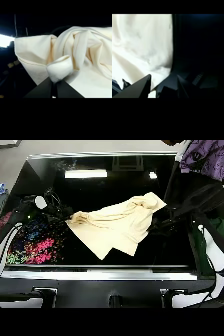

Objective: Fold the clothes and pants, and hang the long-sleeved shirts on hangers.

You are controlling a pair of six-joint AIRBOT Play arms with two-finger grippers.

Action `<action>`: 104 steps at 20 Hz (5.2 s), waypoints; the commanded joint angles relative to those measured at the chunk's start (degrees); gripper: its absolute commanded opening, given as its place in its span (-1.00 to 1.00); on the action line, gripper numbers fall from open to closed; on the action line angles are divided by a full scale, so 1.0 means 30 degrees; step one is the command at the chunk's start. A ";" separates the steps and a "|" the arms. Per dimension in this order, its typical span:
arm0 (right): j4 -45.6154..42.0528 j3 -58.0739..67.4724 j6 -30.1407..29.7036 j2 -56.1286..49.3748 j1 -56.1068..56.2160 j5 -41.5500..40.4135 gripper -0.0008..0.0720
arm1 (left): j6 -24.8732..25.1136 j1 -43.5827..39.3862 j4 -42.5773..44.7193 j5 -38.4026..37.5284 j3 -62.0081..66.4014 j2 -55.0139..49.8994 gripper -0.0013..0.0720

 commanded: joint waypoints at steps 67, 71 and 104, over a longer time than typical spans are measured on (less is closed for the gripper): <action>-0.2317 0.7759 0.2251 0.1705 -0.6703 -0.4146 -0.10 | 0.0481 0.4823 0.3344 -0.5982 0.2965 0.1348 0.12; -0.2557 -0.1960 0.0372 0.5763 -0.7781 -0.2623 -0.10 | 0.0299 0.5209 0.3322 -0.5129 -0.3774 0.6025 0.11; 0.2259 -0.8677 -0.4736 0.4299 -0.7745 0.1807 -0.89 | 0.9100 0.9646 -0.8830 -0.2484 -1.4615 0.7089 0.84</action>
